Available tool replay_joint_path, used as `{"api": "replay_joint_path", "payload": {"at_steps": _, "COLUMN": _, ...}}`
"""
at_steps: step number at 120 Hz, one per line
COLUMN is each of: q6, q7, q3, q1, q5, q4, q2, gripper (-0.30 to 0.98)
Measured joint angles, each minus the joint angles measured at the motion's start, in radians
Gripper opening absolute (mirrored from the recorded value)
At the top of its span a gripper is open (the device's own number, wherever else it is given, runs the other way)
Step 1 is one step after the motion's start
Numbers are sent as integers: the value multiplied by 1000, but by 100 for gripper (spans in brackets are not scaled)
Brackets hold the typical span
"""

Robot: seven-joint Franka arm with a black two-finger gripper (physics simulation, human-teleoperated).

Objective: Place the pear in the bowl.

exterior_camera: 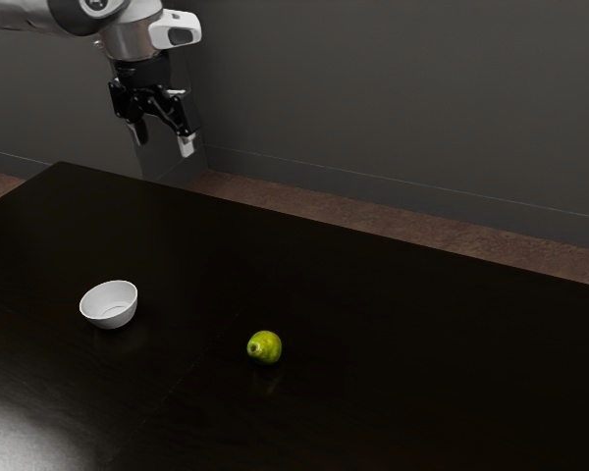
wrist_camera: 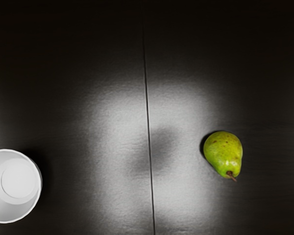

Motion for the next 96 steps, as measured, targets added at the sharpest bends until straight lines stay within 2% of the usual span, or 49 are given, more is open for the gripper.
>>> {"api": "replay_joint_path", "payload": {"at_steps": 21, "q6": 2, "q7": 1, "q3": -15, "q1": 4, "q5": 0, "q4": 13, "q2": 11, "gripper": 69}}
{"api": "replay_joint_path", "payload": {"at_steps": 65, "q6": 113, "q7": 1, "q3": -22, "q1": -56, "q5": 14, "q4": 26, "q2": 278, "gripper": 69}}
{"api": "replay_joint_path", "payload": {"at_steps": 96, "q6": 179, "q7": -5, "q3": -13, "q1": -64, "q5": 1, "q4": -5, "q2": 364, "gripper": 69}}
